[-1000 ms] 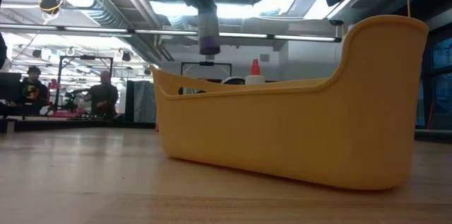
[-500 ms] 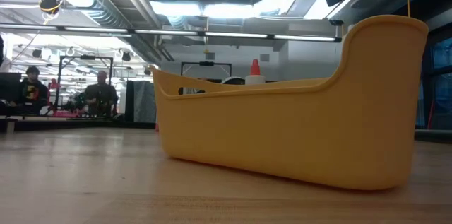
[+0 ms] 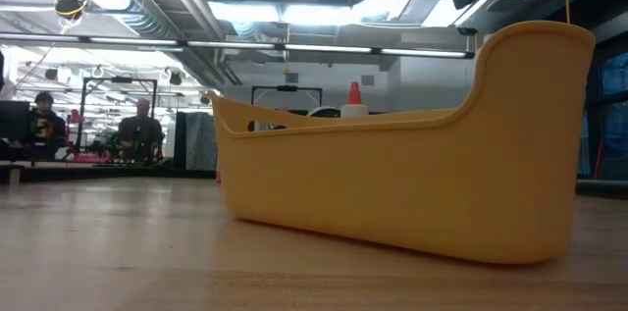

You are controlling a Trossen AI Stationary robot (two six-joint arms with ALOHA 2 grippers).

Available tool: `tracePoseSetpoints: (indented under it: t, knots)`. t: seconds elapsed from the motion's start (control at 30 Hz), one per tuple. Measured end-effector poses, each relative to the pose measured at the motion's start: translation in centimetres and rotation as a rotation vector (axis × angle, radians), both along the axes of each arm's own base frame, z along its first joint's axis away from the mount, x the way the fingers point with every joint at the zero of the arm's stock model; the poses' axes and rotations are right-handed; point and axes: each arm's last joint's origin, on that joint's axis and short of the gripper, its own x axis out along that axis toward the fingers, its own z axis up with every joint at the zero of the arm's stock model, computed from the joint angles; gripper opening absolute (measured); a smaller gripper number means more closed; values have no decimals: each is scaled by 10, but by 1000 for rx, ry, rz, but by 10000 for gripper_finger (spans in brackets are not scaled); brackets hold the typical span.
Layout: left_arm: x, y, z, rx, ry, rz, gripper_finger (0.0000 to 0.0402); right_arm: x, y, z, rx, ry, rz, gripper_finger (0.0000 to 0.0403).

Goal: Pick & Place food coloring
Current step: Put the large violet food coloring bottle into the yellow container

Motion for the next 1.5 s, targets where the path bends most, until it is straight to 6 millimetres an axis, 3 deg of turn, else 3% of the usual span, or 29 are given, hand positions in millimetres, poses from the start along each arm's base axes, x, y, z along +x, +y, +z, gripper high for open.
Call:
tracePoseSetpoints:
  t: [0.3,0.57,0.93,1.13,1.5]
  knots:
    - [24,-17,9,5,-26,21,151,0,0,0,0,2,1,123]
    - [41,-19,-15,9,46,59,153,0,0,0,0,2,0,123]
    - [63,-22,-66,100,193,69,155,0,0,0,0,2,0,123]
    - [61,-19,-103,102,244,66,157,0,0,0,0,2,1,123]
    - [57,-13,-144,112,263,78,159,0,0,0,0,2,0,123]
